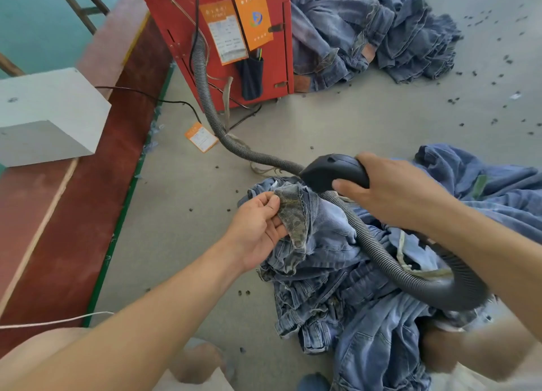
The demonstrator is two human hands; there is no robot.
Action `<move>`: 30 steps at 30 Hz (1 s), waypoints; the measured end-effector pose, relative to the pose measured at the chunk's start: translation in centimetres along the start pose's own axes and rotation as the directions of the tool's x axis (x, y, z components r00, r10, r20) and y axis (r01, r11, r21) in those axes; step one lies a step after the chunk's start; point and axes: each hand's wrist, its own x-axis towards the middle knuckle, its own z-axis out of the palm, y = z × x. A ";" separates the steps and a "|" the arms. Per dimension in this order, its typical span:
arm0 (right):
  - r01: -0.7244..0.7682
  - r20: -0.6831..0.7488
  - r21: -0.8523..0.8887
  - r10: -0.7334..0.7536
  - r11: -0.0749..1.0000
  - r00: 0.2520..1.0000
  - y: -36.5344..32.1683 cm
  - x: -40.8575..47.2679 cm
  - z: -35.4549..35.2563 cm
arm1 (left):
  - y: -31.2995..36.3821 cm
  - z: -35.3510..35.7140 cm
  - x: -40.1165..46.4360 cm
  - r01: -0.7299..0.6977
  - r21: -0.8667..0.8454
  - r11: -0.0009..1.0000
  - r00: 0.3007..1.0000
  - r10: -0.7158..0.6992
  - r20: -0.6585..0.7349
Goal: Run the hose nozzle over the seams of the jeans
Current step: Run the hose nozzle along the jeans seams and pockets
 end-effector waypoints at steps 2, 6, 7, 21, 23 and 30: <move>0.004 0.035 0.043 -0.005 0.999 0.999 0.4 -0.7 -0.5 | 0.1 0.1 0.1 -0.020 0.055 0.998 1.000 0.020 -0.011; 0.009 0.145 0.037 -0.014 0.999 0.989 -0.5 -1.5 0.1 | -0.2 0.0 0.1 -0.009 0.145 0.989 1.000 0.011 -0.015; -0.012 0.121 0.033 0.008 0.999 0.993 -0.6 -0.9 0.5 | -0.3 0.0 0.1 0.007 0.151 0.988 1.000 -0.004 -0.020; -0.063 0.230 0.227 0.009 0.972 0.973 0.2 -1.4 -1.2 | -1.4 -0.1 0.7 -0.053 0.324 0.944 0.969 0.126 -0.211; -0.103 0.256 0.255 0.035 0.961 0.966 -0.4 -1.1 -0.6 | -1.8 0.0 0.5 -0.051 0.325 0.944 0.981 0.109 -0.162; -0.215 0.190 0.389 0.151 0.896 0.970 0.6 0.0 -1.0 | -1.4 -0.1 0.3 -0.042 0.307 0.951 0.993 0.074 -0.097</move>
